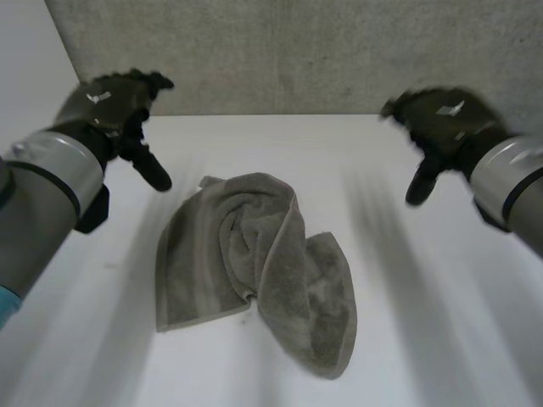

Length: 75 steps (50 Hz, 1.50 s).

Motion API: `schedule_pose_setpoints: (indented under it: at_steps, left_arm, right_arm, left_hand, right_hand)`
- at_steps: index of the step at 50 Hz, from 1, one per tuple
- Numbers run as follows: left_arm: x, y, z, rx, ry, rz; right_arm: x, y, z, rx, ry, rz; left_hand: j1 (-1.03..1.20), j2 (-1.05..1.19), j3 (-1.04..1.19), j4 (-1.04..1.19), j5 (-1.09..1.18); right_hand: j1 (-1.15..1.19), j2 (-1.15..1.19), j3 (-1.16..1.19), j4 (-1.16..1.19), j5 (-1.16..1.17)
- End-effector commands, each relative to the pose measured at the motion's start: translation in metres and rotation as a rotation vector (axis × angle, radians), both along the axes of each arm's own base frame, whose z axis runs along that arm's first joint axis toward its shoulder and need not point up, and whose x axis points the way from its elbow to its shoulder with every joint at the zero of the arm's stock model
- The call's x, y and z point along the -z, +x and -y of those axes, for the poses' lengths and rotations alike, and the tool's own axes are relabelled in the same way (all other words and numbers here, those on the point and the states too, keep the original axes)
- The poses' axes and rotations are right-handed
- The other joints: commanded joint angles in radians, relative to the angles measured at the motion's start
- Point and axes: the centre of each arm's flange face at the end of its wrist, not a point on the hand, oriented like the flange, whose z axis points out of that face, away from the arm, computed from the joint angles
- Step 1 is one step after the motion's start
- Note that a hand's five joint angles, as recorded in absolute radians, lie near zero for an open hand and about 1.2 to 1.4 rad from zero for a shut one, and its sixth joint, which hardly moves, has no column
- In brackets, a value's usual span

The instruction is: Fold the towel.

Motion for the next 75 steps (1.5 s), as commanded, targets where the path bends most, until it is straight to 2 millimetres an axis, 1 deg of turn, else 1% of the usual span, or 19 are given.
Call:
schedule_pose_setpoints:
  at_steps: [1, 6, 9, 11, 20, 23, 25, 26, 28, 29, 30, 31, 33, 34, 36, 39, 51, 65, 75]
  left_arm:
    - [0.041, -0.002, -0.010, 0.021, 0.108, 0.079]
    - [0.097, -0.002, -0.014, 0.055, 0.197, 0.124]
    - [0.110, 0.000, -0.018, 0.068, 0.221, 0.139]
    - [0.130, 0.002, -0.023, 0.091, 0.253, 0.163]
    - [0.154, 0.012, -0.027, 0.078, 0.265, 0.178]
    - [0.157, 0.013, -0.028, 0.077, 0.259, 0.178]
    - [0.157, 0.013, -0.028, 0.077, 0.254, 0.176]
    - [0.157, 0.013, -0.028, 0.077, 0.254, 0.176]
    - [0.157, 0.013, -0.028, 0.077, 0.255, 0.177]
    - [0.157, 0.013, -0.028, 0.077, 0.255, 0.177]
    - [0.158, 0.013, -0.028, 0.077, 0.257, 0.177]
    - [0.158, 0.013, -0.028, 0.077, 0.257, 0.177]
    - [0.160, 0.014, -0.030, 0.078, 0.264, 0.180]
    - [0.160, 0.014, -0.030, 0.078, 0.264, 0.180]
    - [0.162, 0.014, -0.031, 0.079, 0.263, 0.181]
    - [0.164, 0.014, -0.032, 0.082, 0.259, 0.178]
    - [0.182, 0.006, -0.038, 0.133, 0.307, 0.199]
    - [0.205, 0.003, -0.030, 0.166, 0.301, 0.324]
    - [0.206, 0.000, -0.019, 0.159, 0.246, 0.314]
  right_arm:
    - [0.041, 0.028, -0.031, -0.275, 0.093, -0.194]
    - [0.076, 0.058, -0.053, -0.438, 0.081, -0.262]
    - [0.085, 0.067, -0.058, -0.467, 0.063, -0.262]
    - [0.102, 0.083, -0.069, -0.522, 0.031, -0.263]
    - [0.159, 0.105, -0.094, -0.648, 0.009, -0.381]
    - [0.167, 0.107, -0.092, -0.645, -0.004, -0.411]
    - [0.175, 0.107, -0.082, -0.584, -0.048, -0.471]
    - [0.175, 0.107, -0.082, -0.583, -0.048, -0.471]
    - [0.165, 0.109, -0.067, -0.486, -0.110, -0.458]
    - [0.165, 0.109, -0.067, -0.485, -0.110, -0.458]
    - [0.157, 0.109, -0.061, -0.444, -0.142, -0.428]
    - [0.157, 0.109, -0.061, -0.444, -0.142, -0.428]
    - [0.128, 0.109, -0.056, -0.383, -0.198, -0.305]
    - [0.128, 0.109, -0.056, -0.382, -0.198, -0.304]
    - [0.106, 0.106, -0.056, -0.336, -0.179, -0.145]
    - [0.098, 0.093, -0.041, -0.263, -0.105, -0.018]
    - [0.118, 0.062, -0.018, -0.137, 0.035, 0.022]
    - [0.122, 0.061, -0.020, -0.145, 0.043, 0.007]
    - [0.126, 0.060, -0.021, -0.147, 0.052, -0.001]
  left_hand:
    - [0.018, 0.024, 0.023, 0.023, -0.010]
    - [0.036, 0.042, 0.040, 0.040, 0.008]
    - [0.036, 0.042, 0.040, 0.040, 0.008]
    - [0.036, 0.042, 0.040, 0.040, 0.008]
    - [0.036, 0.042, 0.040, 0.040, 0.008]
    - [0.036, 0.042, 0.040, 0.040, 0.008]
    - [0.036, 0.042, 0.040, 0.040, 0.008]
    - [0.036, 0.042, 0.040, 0.040, 0.008]
    - [0.036, 0.042, 0.040, 0.040, 0.008]
    - [0.036, 0.042, 0.040, 0.040, 0.008]
    - [0.033, 0.039, 0.037, 0.037, 0.005]
    - [0.033, 0.039, 0.037, 0.037, 0.005]
    - [0.033, 0.039, 0.037, 0.037, 0.005]
    - [0.033, 0.039, 0.037, 0.037, 0.005]
    - [0.036, 0.042, 0.040, 0.040, 0.008]
    - [0.036, 0.042, 0.040, 0.040, 0.008]
    - [0.051, 0.056, 0.055, 0.055, 0.022]
    - [0.121, 0.127, 0.125, 0.125, 0.093]
    - [0.244, 0.250, 0.249, 0.249, 0.216]
  right_hand:
    - [-0.046, -0.076, -0.066, -0.075, -0.052]
    - [-0.046, -0.076, -0.066, -0.075, -0.052]
    - [-0.046, -0.076, -0.066, -0.075, -0.052]
    - [0.005, -0.025, -0.015, -0.024, -0.001]
    - [0.189, 0.160, 0.170, 0.161, 0.184]
    - [0.266, 0.237, 0.247, 0.238, 0.260]
    - [0.494, 0.464, 0.474, 0.465, 0.488]
    - [0.495, 0.466, 0.476, 0.467, 0.489]
    - [0.977, 0.948, 0.958, 0.949, 0.971]
    - [0.980, 0.950, 0.960, 0.951, 0.974]
    - [1.157, 1.128, 1.137, 1.128, 1.151]
    - [1.159, 1.129, 1.139, 1.130, 1.153]
    - [1.175, 1.146, 1.156, 1.147, 1.169]
    - [1.175, 1.146, 1.156, 1.147, 1.169]
    - [1.175, 1.146, 1.156, 1.147, 1.169]
    - [1.175, 1.146, 1.156, 1.147, 1.169]
    - [1.175, 1.146, 1.156, 1.147, 1.169]
    - [1.175, 1.146, 1.156, 1.147, 1.169]
    - [1.162, 1.132, 1.142, 1.133, 1.156]
